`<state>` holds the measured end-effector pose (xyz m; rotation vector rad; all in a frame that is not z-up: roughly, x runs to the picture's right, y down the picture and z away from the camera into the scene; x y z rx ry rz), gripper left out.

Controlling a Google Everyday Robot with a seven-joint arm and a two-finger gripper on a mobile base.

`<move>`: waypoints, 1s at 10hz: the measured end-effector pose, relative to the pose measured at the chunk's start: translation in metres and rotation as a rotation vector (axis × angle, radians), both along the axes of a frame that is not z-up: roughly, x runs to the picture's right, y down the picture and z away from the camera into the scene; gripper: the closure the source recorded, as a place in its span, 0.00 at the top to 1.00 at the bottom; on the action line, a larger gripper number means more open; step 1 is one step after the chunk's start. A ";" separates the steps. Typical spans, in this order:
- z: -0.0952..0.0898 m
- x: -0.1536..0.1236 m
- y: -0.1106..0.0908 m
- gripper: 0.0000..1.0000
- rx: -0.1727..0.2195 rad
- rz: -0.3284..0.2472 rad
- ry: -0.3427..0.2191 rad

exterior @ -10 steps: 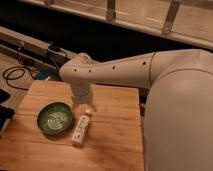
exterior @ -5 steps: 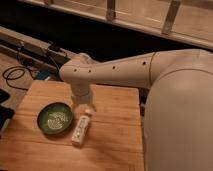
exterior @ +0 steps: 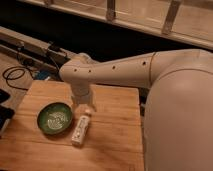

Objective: Place the bottle in the ceramic bowl

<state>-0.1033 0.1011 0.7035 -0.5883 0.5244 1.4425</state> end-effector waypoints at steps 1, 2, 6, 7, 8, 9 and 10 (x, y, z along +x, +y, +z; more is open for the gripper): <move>0.000 0.000 0.000 0.65 0.000 0.000 0.000; 0.000 0.000 0.000 0.65 0.000 0.000 0.000; 0.000 0.000 0.000 0.65 0.002 -0.002 0.000; 0.000 0.000 0.000 0.65 0.005 -0.001 0.002; 0.001 -0.002 -0.007 0.65 0.036 0.022 0.012; 0.006 -0.005 -0.015 0.65 0.067 0.035 0.020; 0.010 -0.014 -0.023 0.65 0.079 0.029 0.013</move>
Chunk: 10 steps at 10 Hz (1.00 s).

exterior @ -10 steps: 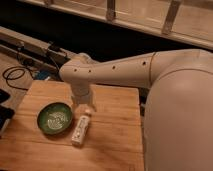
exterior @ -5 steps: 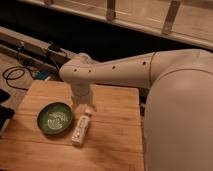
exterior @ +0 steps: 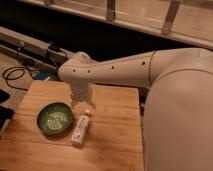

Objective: Place the bottle in the ceramic bowl

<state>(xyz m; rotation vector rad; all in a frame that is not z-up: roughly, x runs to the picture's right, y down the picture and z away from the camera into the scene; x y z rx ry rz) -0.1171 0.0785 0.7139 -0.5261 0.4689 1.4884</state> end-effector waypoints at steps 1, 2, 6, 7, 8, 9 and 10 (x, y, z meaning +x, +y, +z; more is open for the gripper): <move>0.005 -0.015 -0.007 0.65 -0.001 -0.029 -0.014; 0.014 -0.032 -0.015 0.65 -0.006 -0.082 -0.022; 0.045 -0.063 -0.008 0.65 -0.066 -0.194 -0.003; 0.047 -0.059 -0.005 0.65 -0.076 -0.194 0.005; 0.047 -0.050 0.002 0.65 -0.095 -0.190 0.015; 0.047 -0.035 0.007 0.65 -0.101 -0.179 0.032; 0.046 -0.020 0.014 0.65 -0.108 -0.166 0.045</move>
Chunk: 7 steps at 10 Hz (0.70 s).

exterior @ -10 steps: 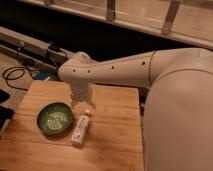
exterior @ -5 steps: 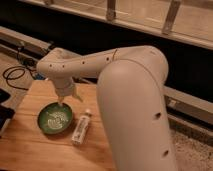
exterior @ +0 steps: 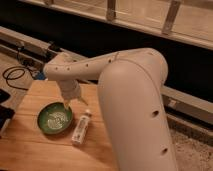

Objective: Place the bottle in the ceramic bowl

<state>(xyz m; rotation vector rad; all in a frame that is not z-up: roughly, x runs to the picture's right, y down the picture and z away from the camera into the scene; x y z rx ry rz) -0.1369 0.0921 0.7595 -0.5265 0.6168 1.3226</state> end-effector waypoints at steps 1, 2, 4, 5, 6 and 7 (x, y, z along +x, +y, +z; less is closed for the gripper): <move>-0.002 0.020 0.009 0.65 -0.009 0.015 0.018; -0.004 0.038 0.023 0.65 -0.024 0.027 0.032; -0.006 0.055 0.037 0.65 -0.039 0.036 0.036; -0.007 0.053 0.038 0.65 -0.038 0.034 0.031; -0.007 0.052 0.038 0.65 -0.039 0.032 0.027; -0.007 0.052 0.038 0.65 -0.039 0.032 0.028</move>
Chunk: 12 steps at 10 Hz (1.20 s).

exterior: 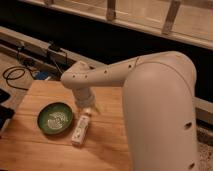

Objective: Place the bottle in the ceramic bowl

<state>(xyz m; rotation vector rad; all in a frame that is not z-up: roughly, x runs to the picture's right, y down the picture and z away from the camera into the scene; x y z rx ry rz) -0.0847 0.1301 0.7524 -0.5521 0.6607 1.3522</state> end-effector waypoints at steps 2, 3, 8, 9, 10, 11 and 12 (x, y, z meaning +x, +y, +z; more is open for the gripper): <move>0.000 -0.003 0.000 0.65 0.003 0.003 -0.019; 0.002 -0.012 0.002 0.65 -0.005 0.008 -0.040; 0.024 -0.024 0.032 0.65 -0.078 0.024 -0.058; 0.028 -0.024 0.037 0.65 -0.092 0.029 -0.058; 0.033 -0.021 0.041 0.65 -0.108 0.037 -0.055; 0.038 -0.022 0.046 0.65 -0.126 0.040 -0.057; 0.044 -0.028 0.053 0.65 -0.148 0.036 -0.063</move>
